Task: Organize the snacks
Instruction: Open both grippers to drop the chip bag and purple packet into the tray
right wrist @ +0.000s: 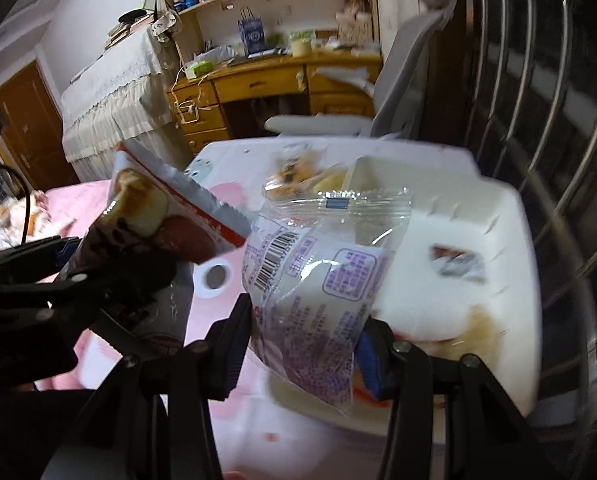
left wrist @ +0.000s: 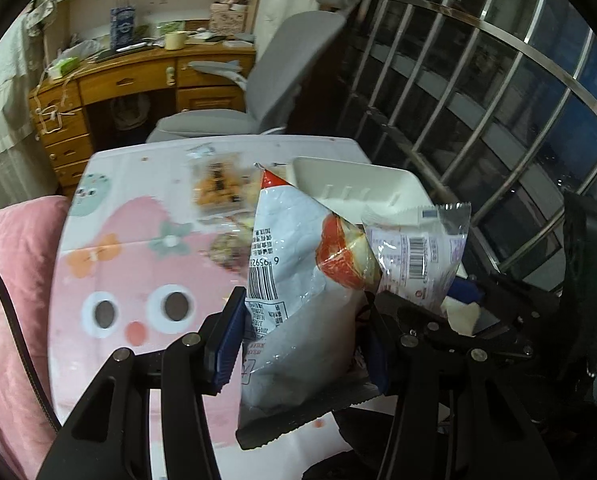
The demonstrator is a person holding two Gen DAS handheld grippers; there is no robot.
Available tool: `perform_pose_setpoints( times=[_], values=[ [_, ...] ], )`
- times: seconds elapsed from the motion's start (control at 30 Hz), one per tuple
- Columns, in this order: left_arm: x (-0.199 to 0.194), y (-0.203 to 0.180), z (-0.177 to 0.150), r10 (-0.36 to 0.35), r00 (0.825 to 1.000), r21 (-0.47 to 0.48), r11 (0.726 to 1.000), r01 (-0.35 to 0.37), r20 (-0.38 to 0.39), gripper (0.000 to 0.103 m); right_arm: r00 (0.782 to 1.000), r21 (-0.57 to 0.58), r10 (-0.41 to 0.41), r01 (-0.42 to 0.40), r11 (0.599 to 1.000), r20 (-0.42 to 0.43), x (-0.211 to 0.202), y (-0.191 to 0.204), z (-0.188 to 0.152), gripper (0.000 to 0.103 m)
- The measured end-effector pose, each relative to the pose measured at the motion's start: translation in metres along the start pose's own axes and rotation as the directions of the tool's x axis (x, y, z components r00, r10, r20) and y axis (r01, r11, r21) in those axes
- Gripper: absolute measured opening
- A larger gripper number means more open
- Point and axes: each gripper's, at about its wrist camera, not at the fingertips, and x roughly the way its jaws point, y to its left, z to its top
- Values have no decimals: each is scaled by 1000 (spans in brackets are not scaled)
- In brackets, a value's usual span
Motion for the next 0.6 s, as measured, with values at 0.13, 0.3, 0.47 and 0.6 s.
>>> perform_pose_setpoints(
  times=[0.13, 0.3, 0.47, 0.6],
  values=[
    [12, -31, 0, -25, 1000, 9, 1000, 25, 7, 51, 999, -37, -36, 36, 999, 5, -13, -27, -6, 48],
    [29, -65, 4, -69, 998, 14, 998, 68, 15, 51, 998, -33, -68, 68, 997, 2, -26, -66, -13, 49],
    [44, -91, 7, -97, 995, 19, 995, 97, 14, 76, 997, -8, -74, 75, 997, 8, -38, -98, -20, 52],
    [49, -97, 9, -86, 996, -3, 996, 86, 17, 82, 993, 17, -110, 110, 994, -37, -32, -113, -24, 74]
  ],
)
